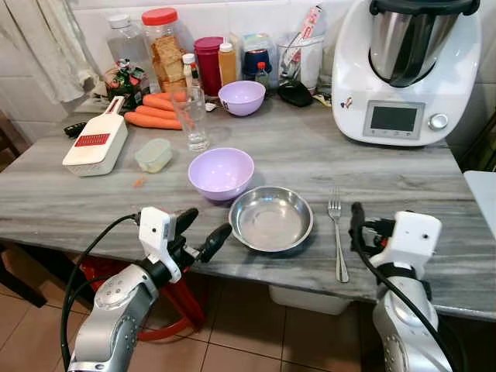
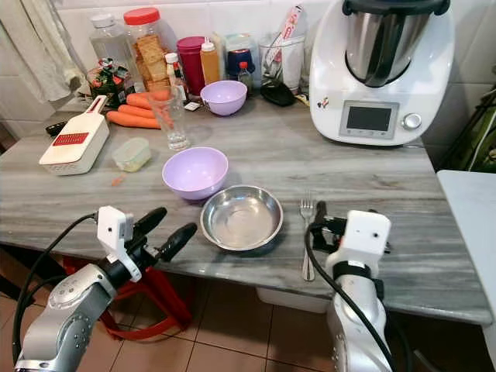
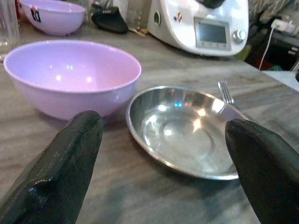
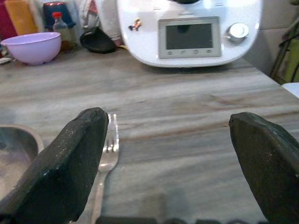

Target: Setting the table

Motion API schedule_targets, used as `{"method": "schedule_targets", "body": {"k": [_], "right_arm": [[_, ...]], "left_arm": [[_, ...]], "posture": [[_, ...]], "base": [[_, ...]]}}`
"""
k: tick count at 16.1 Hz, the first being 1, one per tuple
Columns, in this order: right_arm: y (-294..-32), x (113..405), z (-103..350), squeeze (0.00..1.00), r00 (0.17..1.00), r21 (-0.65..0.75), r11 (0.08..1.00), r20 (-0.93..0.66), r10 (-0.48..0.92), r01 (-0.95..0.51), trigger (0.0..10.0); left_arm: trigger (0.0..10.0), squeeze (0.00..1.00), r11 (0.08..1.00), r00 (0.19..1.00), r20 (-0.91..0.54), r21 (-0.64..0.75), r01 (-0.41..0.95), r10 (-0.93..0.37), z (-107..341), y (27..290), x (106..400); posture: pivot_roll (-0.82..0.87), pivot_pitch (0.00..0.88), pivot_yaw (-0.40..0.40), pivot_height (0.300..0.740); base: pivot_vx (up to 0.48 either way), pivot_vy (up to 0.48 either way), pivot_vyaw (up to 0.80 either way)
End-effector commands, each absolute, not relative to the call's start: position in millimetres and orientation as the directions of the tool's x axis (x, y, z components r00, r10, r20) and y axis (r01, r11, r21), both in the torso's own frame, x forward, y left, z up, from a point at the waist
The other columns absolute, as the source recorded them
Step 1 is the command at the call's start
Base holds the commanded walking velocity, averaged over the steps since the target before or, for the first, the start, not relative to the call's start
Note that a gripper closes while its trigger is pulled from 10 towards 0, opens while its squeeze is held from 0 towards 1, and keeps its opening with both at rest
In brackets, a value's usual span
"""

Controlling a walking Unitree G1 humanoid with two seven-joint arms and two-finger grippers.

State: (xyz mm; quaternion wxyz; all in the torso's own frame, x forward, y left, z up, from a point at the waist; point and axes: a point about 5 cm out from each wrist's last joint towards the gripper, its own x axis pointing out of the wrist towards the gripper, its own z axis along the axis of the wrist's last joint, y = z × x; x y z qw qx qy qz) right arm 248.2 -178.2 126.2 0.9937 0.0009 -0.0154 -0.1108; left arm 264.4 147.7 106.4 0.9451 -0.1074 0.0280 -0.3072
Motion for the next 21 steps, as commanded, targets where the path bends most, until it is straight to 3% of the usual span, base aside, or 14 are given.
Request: {"method": "schedule_targets", "body": {"k": [1,3,8,21], "right_arm": [[-178.4,246.9,136.5,0.0,0.968,0.028,0.972,0.084,-0.235,0.233,10.0],[-180.5,246.0,142.8,0.0,0.962,0.029,0.968,0.11,-0.25,0.248,10.0],[-183.3,244.1,140.5,0.0,0.959,0.053,0.963,0.091,-0.267,0.263,10.0],[-187.7,249.1,130.9,0.0,0.965,0.092,0.963,0.053,-0.258,0.253,10.0]], "left_arm": [[10.0,0.0,0.811,0.834,0.03,-0.212,0.544,-0.552,113.3,153.4,266.4],[10.0,0.0,0.841,0.859,0.041,-0.186,0.509,-0.511,119.8,153.9,269.2],[10.0,0.0,0.959,0.961,-0.009,-0.058,0.276,-0.277,117.7,168.7,279.8],[10.0,0.0,0.981,0.981,-0.035,-0.051,0.189,-0.191,103.8,160.9,284.1]], "posture": [[-0.08,0.0,0.09,0.74],[-0.08,0.0,0.087,0.74],[-0.08,0.0,0.084,0.74],[-0.06,0.0,0.023,0.74]], "base": [[0.0,0.0,0.0],[0.0,0.0,0.0],[0.0,0.0,-0.45],[-0.258,0.0,0.0]]}}
